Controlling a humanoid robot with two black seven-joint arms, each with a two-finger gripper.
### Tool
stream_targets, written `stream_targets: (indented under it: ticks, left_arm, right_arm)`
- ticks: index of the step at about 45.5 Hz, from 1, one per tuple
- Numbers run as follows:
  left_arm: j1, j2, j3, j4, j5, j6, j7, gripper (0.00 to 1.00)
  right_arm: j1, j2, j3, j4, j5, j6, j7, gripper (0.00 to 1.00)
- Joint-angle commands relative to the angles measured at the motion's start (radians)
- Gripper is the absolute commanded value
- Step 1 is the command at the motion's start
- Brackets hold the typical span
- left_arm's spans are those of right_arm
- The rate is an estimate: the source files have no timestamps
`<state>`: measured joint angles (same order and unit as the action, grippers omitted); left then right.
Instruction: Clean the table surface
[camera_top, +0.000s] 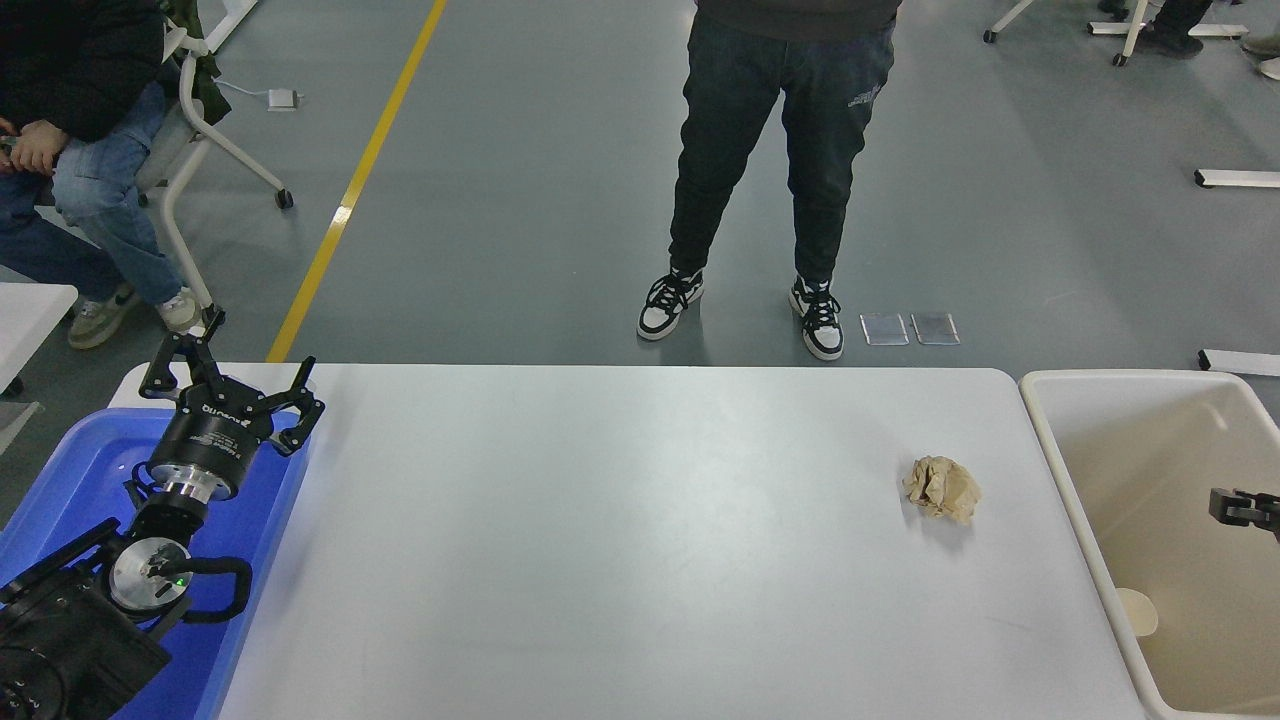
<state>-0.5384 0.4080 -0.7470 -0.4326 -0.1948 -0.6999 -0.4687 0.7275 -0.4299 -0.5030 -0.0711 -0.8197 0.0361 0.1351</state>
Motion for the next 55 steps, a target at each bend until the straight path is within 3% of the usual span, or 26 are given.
stream_targets:
  ticks: [1,14,20,22,26,33,47,55]
  left_arm:
    - [0.000,0.000,0.000,0.000,0.000,0.000,-0.001,1.00]
    - [0.000,0.000,0.000,0.000,0.000,0.000,-0.001,1.00]
    - [0.000,0.000,0.000,0.000,0.000,0.000,0.001,1.00]
    - [0.000,0.000,0.000,0.000,0.000,0.000,-0.001,1.00]
    - [0.000,0.000,0.000,0.000,0.000,0.000,-0.001,1.00]
    - [0.000,0.000,0.000,0.000,0.000,0.000,-0.001,1.00]
    - [0.000,0.000,0.000,0.000,0.000,0.000,-0.001,1.00]
    - [0.000,0.000,0.000,0.000,0.000,-0.001,0.001,1.00]
  right_arm:
    - [0.006,0.002,0.000,-0.001,0.043,-0.004,0.000,0.88]
    - [0.021,-0.001,0.102,0.045,0.048,-0.079,0.001,0.88]
    - [0.047,-0.010,0.335,0.089,0.048,-0.082,0.008,0.89]
    - [0.050,-0.013,0.437,0.106,0.050,-0.082,0.008,0.97]
    - [0.047,-0.044,0.656,0.160,0.050,-0.078,0.008,0.98]
    - [0.012,-0.124,0.931,0.410,0.050,-0.081,0.008,0.98]
    - [-0.157,-0.190,1.353,0.752,0.051,-0.076,0.011,0.98]
    - [-0.175,-0.121,1.488,0.777,0.051,-0.082,0.011,0.98]
